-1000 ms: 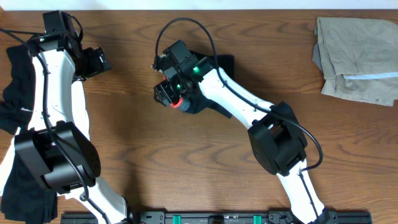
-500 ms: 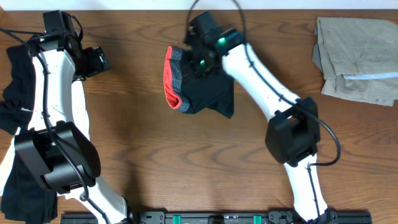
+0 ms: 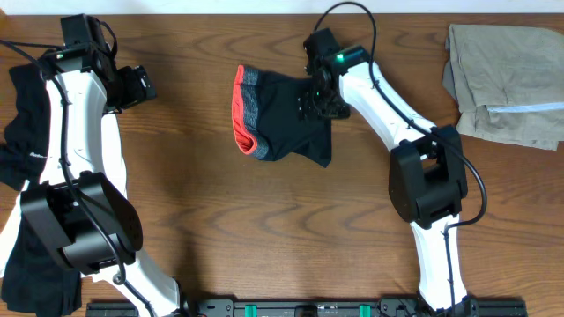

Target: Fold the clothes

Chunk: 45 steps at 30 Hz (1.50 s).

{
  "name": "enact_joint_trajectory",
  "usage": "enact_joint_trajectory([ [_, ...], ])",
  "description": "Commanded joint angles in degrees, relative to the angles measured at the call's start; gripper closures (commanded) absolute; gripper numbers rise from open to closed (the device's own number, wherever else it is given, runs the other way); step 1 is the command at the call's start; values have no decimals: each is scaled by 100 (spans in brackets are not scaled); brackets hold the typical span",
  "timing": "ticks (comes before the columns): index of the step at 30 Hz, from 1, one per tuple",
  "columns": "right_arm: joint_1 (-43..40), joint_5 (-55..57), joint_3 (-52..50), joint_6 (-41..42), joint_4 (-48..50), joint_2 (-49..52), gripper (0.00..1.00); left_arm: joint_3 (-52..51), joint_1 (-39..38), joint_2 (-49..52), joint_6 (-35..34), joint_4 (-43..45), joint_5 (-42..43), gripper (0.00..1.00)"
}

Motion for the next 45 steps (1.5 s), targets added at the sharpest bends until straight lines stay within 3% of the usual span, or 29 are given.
enact_joint_trajectory([
  [1, -111, 203, -284, 238, 190, -20, 27, -66, 7, -68, 46, -7, -90, 2],
  [4, -129, 199, -575, 236, 463, -20, 29, -66, 7, -68, 46, -4, -90, 2],
  [9, -101, 205, -1051, 28, 905, -17, 44, -66, 7, -68, 46, -4, -90, 2],
  [15, -192, 1464, -1375, -160, 1340, -17, 44, -66, 7, -68, 44, -7, -90, 2],
  [20, -533, 2614, -1401, -1086, 2153, -15, 34, -66, 4, -68, 44, -4, -90, 2],
  [23, -846, 2688, -1401, -1738, 2999, -15, 15, -66, 4, -68, 42, -7, -87, 2],
  [26, -1152, 2590, -1237, -1875, 3458, -22, 1, -66, 4, -68, 42, -9, -87, 2],
  [33, -1456, 817, 651, -2413, 1425, -160, 1, -66, 7, -68, 44, -2, -90, 2],
  [37, -1246, 570, 1423, -2804, 673, -190, 1, -66, 7, -68, 44, 0, -90, 2],
  [45, -459, 533, 1259, -2959, 131, -164, 1, -66, 7, -68, 44, 2, -90, 2],
])
